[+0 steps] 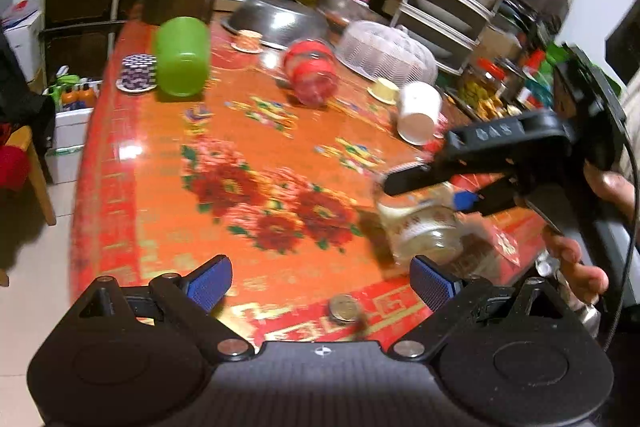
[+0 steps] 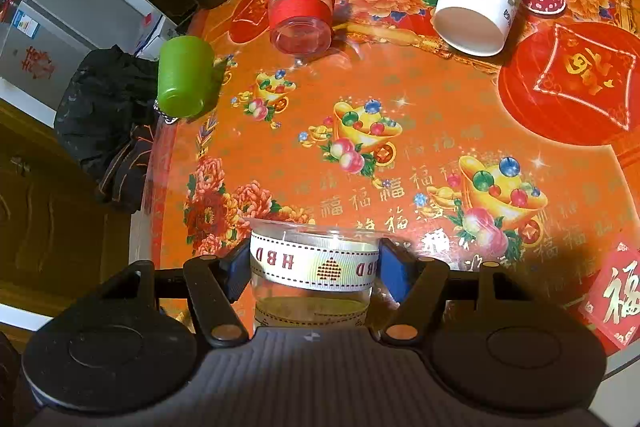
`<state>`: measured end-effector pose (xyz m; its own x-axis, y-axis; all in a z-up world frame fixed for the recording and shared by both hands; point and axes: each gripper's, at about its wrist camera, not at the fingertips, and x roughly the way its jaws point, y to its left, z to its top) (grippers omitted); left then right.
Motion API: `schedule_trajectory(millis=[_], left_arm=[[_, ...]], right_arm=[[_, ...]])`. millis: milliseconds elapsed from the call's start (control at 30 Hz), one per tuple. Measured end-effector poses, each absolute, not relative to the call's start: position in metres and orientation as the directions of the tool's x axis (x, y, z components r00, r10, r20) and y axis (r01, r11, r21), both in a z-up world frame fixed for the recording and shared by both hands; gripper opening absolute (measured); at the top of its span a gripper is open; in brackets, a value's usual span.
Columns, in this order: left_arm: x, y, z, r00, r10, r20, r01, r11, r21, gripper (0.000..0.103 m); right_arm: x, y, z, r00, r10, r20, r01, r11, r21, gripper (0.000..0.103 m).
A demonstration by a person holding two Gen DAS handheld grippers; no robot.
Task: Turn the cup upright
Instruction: 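Rotate the clear cup rim-up with the right tool and carry it over the table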
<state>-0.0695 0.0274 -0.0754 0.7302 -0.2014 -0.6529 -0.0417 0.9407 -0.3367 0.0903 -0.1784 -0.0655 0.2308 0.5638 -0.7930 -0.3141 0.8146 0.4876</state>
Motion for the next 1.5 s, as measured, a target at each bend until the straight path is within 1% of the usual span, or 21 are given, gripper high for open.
schedule_trajectory(millis=[167, 267, 400, 600, 767, 833, 933, 1067, 1167, 1233, 1300, 1333, 1367, 1500], left_arm=[[-0.066, 0.032, -0.078, 0.720, -0.203, -0.664, -0.039, 0.943, -0.332, 0.097], [-0.067, 0.032, -0.077, 0.729, -0.222, -0.648, -0.020, 0.939, -0.344, 0.097], [-0.068, 0.036, -0.077, 0.739, -0.240, -0.629, -0.013, 0.929, -0.369, 0.097], [-0.069, 0.037, -0.075, 0.752, -0.238, -0.614, -0.024, 0.922, -0.386, 0.097], [-0.069, 0.033, -0.074, 0.755, -0.233, -0.612, -0.019, 0.927, -0.376, 0.097], [-0.068, 0.032, -0.074, 0.758, -0.231, -0.610, -0.020, 0.927, -0.376, 0.097], [-0.070, 0.032, -0.073, 0.766, -0.224, -0.603, -0.023, 0.927, -0.374, 0.097], [-0.072, 0.034, -0.071, 0.781, -0.222, -0.584, -0.021, 0.925, -0.380, 0.097], [-0.073, 0.036, -0.071, 0.788, -0.223, -0.574, -0.021, 0.922, -0.386, 0.097], [-0.073, 0.037, -0.073, 0.788, -0.226, -0.573, -0.022, 0.919, -0.394, 0.097], [-0.074, 0.038, -0.074, 0.791, -0.227, -0.568, -0.023, 0.917, -0.398, 0.097], [-0.074, 0.038, -0.075, 0.793, -0.227, -0.566, -0.024, 0.916, -0.401, 0.097], [-0.074, 0.039, -0.076, 0.794, -0.228, -0.564, -0.025, 0.914, -0.405, 0.097], [-0.076, 0.042, -0.079, 0.797, -0.232, -0.557, -0.029, 0.907, -0.420, 0.097]], right_arm=[[0.089, -0.179, -0.065, 0.238, 0.557, -0.795, -0.312, 0.819, 0.481, 0.067], [0.087, -0.180, -0.063, 0.251, 0.550, -0.796, -0.310, 0.825, 0.472, 0.067], [0.077, -0.180, -0.051, 0.327, 0.526, -0.785, -0.336, 0.841, 0.423, 0.067], [0.055, -0.181, -0.029, 0.492, 0.494, -0.717, -0.396, 0.860, 0.321, 0.067], [0.043, -0.182, -0.023, 0.580, 0.495, -0.647, -0.430, 0.861, 0.273, 0.067], [0.037, -0.185, -0.022, 0.620, 0.505, -0.600, -0.442, 0.857, 0.265, 0.067], [0.023, -0.192, -0.025, 0.703, 0.523, -0.483, -0.465, 0.851, 0.244, 0.067], [-0.005, -0.196, -0.051, 0.813, 0.513, -0.276, -0.484, 0.858, 0.170, 0.067], [-0.019, -0.196, -0.079, 0.838, 0.530, -0.130, -0.511, 0.846, 0.152, 0.067], [-0.028, -0.192, -0.097, 0.852, 0.522, -0.053, -0.517, 0.852, 0.083, 0.067], [-0.042, -0.183, -0.110, 0.891, 0.453, 0.034, -0.452, 0.891, -0.038, 0.067], [-0.047, -0.178, -0.116, 0.901, 0.429, 0.066, -0.425, 0.903, -0.067, 0.067], [-0.048, -0.176, -0.121, 0.892, 0.445, 0.081, -0.440, 0.895, -0.064, 0.067], [-0.045, -0.167, -0.130, 0.882, 0.461, 0.099, -0.457, 0.887, -0.062, 0.067]])
